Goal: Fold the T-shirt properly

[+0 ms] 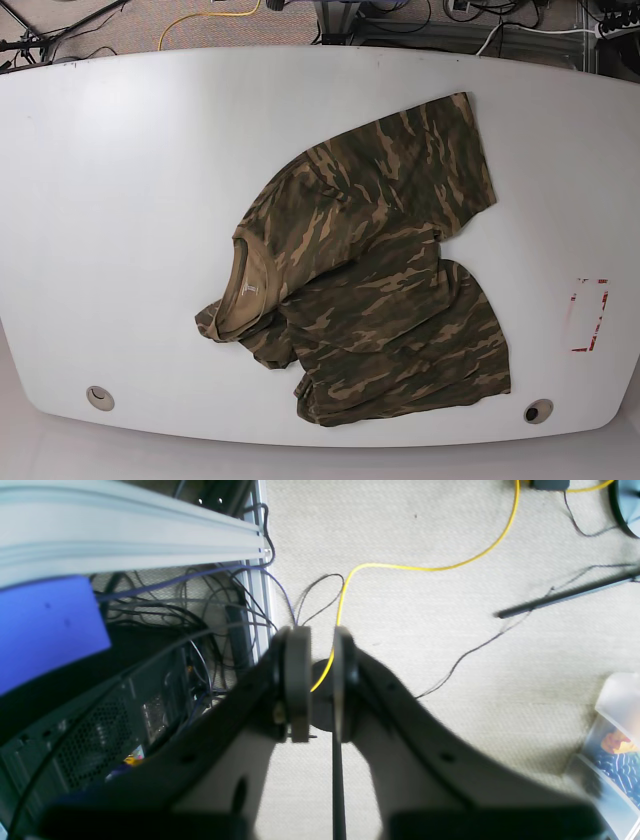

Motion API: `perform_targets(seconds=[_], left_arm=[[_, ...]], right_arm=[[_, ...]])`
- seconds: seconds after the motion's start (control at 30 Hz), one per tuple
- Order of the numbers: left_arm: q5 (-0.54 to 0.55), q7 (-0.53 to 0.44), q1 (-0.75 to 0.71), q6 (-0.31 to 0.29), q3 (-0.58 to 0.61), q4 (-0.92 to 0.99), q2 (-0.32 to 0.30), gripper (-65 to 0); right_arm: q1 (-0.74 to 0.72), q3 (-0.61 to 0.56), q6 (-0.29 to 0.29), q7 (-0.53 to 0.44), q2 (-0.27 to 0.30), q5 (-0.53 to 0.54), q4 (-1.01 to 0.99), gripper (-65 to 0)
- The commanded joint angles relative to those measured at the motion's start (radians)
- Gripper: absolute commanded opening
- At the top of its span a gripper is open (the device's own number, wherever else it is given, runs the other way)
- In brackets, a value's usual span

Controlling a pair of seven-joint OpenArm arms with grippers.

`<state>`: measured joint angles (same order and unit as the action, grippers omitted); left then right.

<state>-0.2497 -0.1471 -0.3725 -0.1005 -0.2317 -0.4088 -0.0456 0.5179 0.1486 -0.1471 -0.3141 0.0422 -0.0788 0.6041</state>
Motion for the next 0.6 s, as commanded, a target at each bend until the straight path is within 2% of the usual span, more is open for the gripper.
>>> perform_targets(seconds=[0.0,0.4,0.57], left_arm=[[0.002,0.003,-0.031,0.006,-0.007,-0.017,-0.011,-32.2],[0.002,-0.010,-0.110,0.008,-0.011,-0.132,-0.014,-32.0],[0.004,-0.022,-0.193,0.009,-0.004,-0.250,-0.010,-32.0]], right_arm=[[0.022,-0.002,-0.001,-0.016,0.002,0.001,0.016,-58.2],[0.090,0.001,0.001,-0.042,-0.005,-0.006,0.091,-58.2],[0.168,0.003,0.002,-0.046,-0.009,-0.007,0.208,-58.4]])
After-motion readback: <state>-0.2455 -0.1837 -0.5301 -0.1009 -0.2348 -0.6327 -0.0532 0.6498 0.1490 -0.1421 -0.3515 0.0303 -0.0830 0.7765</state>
